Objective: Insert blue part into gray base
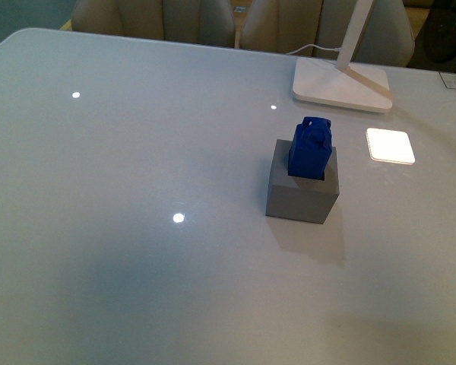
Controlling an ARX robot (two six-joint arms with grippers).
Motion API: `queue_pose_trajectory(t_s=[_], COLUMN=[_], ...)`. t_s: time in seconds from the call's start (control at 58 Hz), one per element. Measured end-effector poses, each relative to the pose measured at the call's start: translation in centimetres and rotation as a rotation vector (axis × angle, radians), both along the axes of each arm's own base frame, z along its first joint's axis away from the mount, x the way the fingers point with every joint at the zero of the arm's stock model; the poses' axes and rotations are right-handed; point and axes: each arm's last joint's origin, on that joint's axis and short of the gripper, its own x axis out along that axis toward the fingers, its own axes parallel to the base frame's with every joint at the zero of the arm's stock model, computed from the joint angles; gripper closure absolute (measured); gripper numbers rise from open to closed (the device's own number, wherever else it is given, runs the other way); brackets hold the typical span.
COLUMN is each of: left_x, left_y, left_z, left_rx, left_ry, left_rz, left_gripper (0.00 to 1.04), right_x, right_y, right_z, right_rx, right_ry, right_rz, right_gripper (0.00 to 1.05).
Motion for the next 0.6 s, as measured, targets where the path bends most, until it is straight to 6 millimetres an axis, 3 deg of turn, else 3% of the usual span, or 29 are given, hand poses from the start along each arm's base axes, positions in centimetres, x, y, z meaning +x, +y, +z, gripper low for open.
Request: queue_pose_trajectory(t_s=[0.224, 0.603], left_x=[0.0, 0.0], left_y=[0.0, 0.0], left_z=[0.0, 0.0], left_rx=[0.0, 0.0], left_ry=[0.0, 0.0], left_rz=[0.0, 0.0], left_gripper=[0.07, 0.07], right_x=[-0.08, -0.08], right_y=[0.0, 0.0], right_z=[0.02, 0.03], right_rx=[-0.001, -0.002], right_ry=[-0.004, -0.005], right_rz=[0.0, 0.0], right_gripper=[1.02, 0.35])
